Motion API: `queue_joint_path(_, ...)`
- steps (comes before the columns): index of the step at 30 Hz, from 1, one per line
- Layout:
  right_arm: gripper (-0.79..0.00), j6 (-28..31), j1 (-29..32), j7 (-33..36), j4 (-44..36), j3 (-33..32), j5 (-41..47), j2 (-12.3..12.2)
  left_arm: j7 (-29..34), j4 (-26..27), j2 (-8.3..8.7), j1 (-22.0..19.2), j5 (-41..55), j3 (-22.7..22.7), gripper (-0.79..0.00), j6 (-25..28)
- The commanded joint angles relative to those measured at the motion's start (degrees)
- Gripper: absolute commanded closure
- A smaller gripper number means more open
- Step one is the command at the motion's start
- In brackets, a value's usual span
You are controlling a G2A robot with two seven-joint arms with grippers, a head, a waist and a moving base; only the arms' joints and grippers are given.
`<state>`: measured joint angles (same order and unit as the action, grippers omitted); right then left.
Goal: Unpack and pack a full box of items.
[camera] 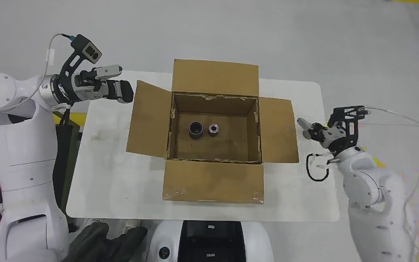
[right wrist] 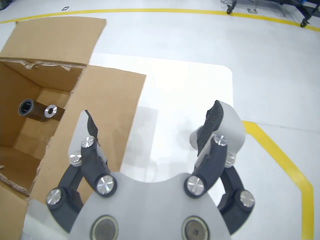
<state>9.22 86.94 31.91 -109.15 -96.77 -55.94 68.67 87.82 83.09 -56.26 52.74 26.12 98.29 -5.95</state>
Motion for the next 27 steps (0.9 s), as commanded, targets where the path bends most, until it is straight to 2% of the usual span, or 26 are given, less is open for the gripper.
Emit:
queue_joint_path(1,-0.785,0.24,-0.74,2.16,1.25,-1.01,0.73,-0.20,0.00,0.00,0.00,0.00,0.00,0.00,-0.785,0.00)
queue_joint_path(12,-0.785,0.13,-7.25,9.74,11.58,-2.27,0.64,-1.14,0.00,0.00,0.00,0.00,0.00,0.00,-0.785,0.00)
queue_joint_path(27,-0.785,0.75,-17.23,15.02,26.01,3.35,-1.04,-1.64,0.00,0.00,0.00,0.00,0.00,0.00,-0.785,0.00)
